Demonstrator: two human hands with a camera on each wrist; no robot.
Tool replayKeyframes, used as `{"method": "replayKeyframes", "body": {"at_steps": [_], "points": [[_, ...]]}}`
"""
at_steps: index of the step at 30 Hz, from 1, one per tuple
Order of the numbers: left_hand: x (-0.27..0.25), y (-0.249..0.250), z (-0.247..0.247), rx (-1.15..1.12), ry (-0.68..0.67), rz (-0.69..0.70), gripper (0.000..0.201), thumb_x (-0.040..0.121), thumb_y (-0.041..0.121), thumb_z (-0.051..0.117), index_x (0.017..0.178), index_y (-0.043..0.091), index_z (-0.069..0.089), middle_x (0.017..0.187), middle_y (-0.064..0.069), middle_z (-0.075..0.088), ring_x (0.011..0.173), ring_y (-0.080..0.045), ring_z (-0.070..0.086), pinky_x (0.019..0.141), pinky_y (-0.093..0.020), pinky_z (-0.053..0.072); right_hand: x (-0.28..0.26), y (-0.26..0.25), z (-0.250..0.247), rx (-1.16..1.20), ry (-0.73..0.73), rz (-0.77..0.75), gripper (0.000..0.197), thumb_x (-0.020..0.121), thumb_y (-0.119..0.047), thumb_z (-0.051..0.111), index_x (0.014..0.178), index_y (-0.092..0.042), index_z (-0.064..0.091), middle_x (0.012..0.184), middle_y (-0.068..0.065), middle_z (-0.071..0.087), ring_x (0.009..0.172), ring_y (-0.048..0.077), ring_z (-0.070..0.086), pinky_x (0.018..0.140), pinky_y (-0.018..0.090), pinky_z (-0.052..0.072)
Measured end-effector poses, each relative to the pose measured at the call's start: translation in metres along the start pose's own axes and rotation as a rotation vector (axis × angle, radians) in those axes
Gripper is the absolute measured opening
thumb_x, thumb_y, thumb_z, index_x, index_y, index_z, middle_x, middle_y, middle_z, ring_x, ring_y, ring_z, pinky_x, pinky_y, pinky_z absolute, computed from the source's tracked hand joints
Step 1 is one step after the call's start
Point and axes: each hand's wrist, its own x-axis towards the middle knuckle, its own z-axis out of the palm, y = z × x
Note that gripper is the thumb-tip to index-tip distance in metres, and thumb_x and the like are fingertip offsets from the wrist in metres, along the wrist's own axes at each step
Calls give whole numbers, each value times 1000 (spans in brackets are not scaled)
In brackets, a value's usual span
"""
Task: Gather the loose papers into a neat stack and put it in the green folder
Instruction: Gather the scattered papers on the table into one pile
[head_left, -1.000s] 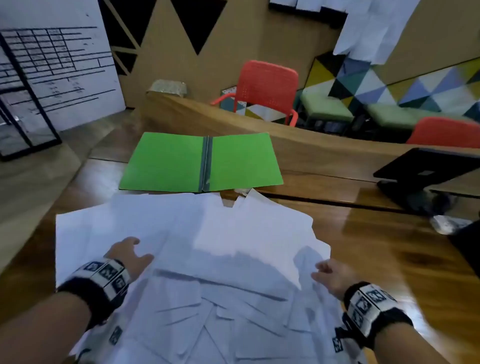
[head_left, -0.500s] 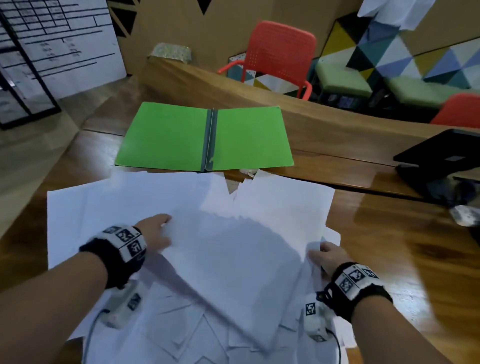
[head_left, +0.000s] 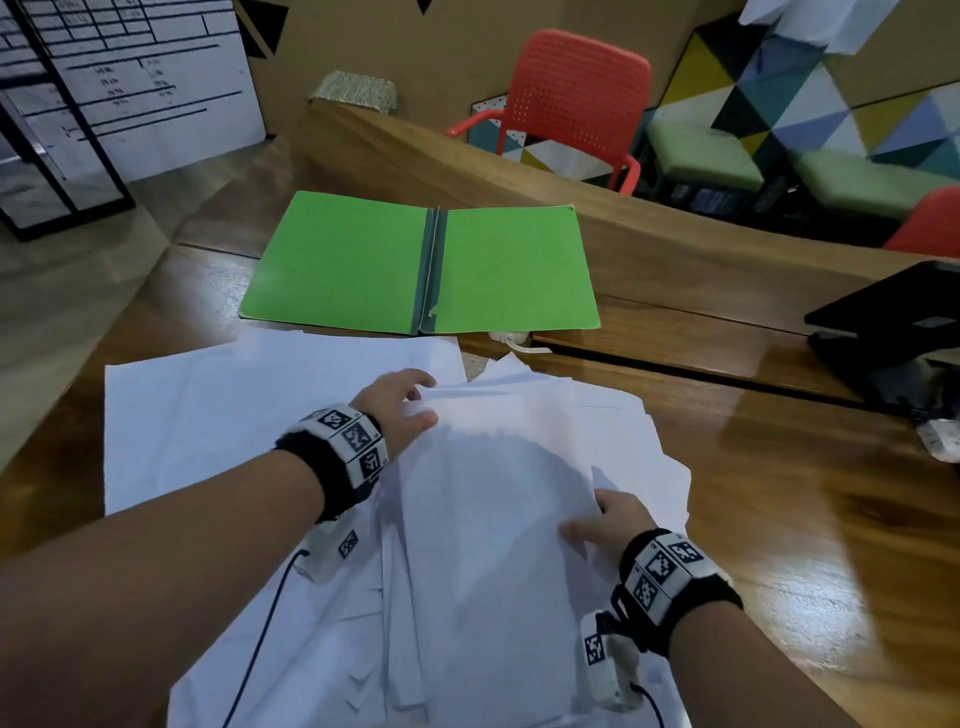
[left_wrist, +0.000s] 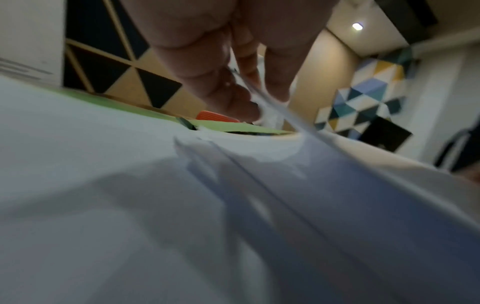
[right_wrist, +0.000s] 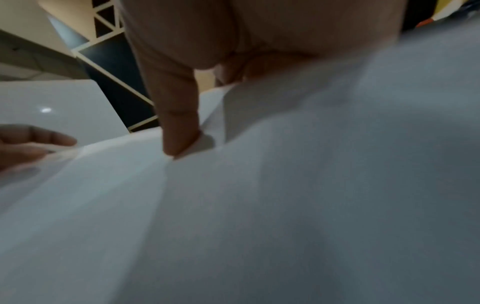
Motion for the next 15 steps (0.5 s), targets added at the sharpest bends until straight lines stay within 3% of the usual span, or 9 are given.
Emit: {"method": "replayKeyframes", "body": {"at_steps": [2,4,6,7,10,13,15], "points": [[-2,-19,-11,47,156,-149,58,81,38,62,132,19,43,131,-12,46,122,-31,48,104,-38,37,0,8,3,37,25,18,8,72,-3,66,76,-10,65,83,13,70,76,29,67,70,35,58],[-7,-49,-31,195,241,-485,78,73,47,65,137,17,32,139,-20,35,127,-40,40,106,-48,35,-1,13,2,95,53,34,12,76,-9,67,87,-10,66,94,15,71,88,33,67,83,42,56],[-18,-73,-48,195,200,-786,92,67,49,65,139,11,23,139,-23,31,126,-45,37,104,-52,36,0,16,0,124,54,25,14,79,-13,66,93,-11,63,98,13,69,92,32,66,82,39,54],[-23,-80,-54,149,179,-858,95,63,48,64,137,6,23,137,-25,33,125,-45,38,101,-51,38,0,16,0,130,54,22,13,80,-14,66,92,-12,63,99,13,69,92,32,66,82,38,53],[-26,-88,-57,125,154,-898,81,63,38,66,127,2,33,125,-23,50,112,-42,52,85,-43,43,4,19,2,141,74,14,11,75,-19,67,84,-18,62,99,13,70,91,32,66,87,45,54],[-26,-83,-59,181,24,-756,49,71,30,66,113,5,58,110,-18,65,98,-33,62,75,-32,46,5,24,5,161,82,19,24,66,-25,69,89,-19,64,98,12,71,90,33,67,86,48,55],[-26,-80,-55,179,-58,-646,37,80,26,65,111,7,64,121,-14,63,111,-30,59,87,-32,46,4,24,6,189,88,12,31,69,-22,68,99,-17,65,98,12,71,90,33,68,87,49,54]]}}
